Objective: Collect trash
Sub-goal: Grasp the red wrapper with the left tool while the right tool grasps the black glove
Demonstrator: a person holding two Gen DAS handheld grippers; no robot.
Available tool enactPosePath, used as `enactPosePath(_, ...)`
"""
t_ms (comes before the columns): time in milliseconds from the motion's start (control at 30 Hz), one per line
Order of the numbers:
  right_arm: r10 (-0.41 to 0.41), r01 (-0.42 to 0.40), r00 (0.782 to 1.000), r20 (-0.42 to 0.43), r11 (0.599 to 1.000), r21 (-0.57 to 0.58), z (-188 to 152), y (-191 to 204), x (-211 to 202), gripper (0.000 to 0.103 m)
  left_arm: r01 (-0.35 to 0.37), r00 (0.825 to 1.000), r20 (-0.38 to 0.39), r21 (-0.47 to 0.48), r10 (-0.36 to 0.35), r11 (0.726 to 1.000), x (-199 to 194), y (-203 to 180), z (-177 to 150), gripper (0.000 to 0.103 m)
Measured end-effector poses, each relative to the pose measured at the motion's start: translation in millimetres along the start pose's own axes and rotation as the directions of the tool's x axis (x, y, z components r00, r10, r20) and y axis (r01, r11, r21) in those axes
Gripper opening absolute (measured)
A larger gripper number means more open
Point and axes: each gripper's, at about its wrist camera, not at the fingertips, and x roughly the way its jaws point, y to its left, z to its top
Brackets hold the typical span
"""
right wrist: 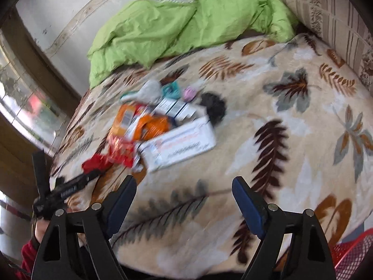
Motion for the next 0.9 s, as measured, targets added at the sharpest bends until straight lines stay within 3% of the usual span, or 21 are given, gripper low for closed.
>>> enactPosePath(67,-0.025,0.025,0.999,0.029,1.000,-0.014,13.0,-7.0,4.4,0.087,-0.011,1.000,0.012,0.021,0.011,1.000,5.6,-6.3,4.8,0.068)
enactPosePath(100,-0.034,0.035,0.999,0.040,0.999,-0.018,20.8,-10.8,8.7,0.087,-0.020,1.000,0.017,0.027,0.019,0.999,8.1,-8.6,7.2,0.051)
enactPosePath(133,-0.038,0.039,0.998,0.046,0.999,-0.019,27.5,-13.5,13.4,0.087,-0.023,1.000,0.020,0.024,0.023,0.999,10.8,-9.3,9.9,0.040)
enactPosePath(200,-0.046,0.048,0.997,0.058,0.998,-0.032,42.3,-18.7,27.4,0.087,-0.016,1.000,0.024,0.003,0.016,1.000,14.6,-7.8,14.1,0.037)
enactPosePath(333,-0.058,0.060,0.997,0.059,0.998,-0.020,66.3,-30.3,62.4,0.081,0.012,0.999,0.035,-0.011,-0.011,1.000,15.6,-5.3,18.2,0.035)
enactPosePath(433,-0.030,0.031,0.999,0.027,1.000,-0.003,75.4,-37.0,87.4,0.056,0.016,0.999,0.037,-0.004,-0.016,1.000,15.6,-4.1,16.6,0.035)
enactPosePath(500,-0.048,0.048,0.999,0.001,0.999,-0.010,76.5,-37.9,102.6,0.028,0.022,0.999,0.042,-0.004,-0.022,1.000,14.0,-3.2,15.1,0.035)
enactPosePath(700,-0.045,0.046,0.997,0.064,0.999,-0.014,64.2,-35.0,82.8,0.020,0.031,0.997,0.064,-0.004,-0.031,1.000,-0.2,-0.7,6.5,0.037)
enactPosePath(767,-0.053,0.056,0.994,0.093,0.998,-0.031,57.5,-31.6,64.3,0.020,0.035,0.997,0.072,-0.004,-0.034,0.999,-6.1,0.2,3.8,0.042)
enactPosePath(833,-0.049,0.054,0.992,0.113,0.998,-0.044,51.1,-28.9,48.2,0.020,0.039,0.996,0.086,-0.008,-0.038,0.999,-9.9,2.1,3.4,0.060)
enactPosePath(900,-0.036,0.042,0.991,0.125,0.998,-0.044,42.6,-27.5,33.1,0.020,0.021,0.996,0.089,-0.012,-0.020,1.000,-8.9,3.4,5.3,0.062)
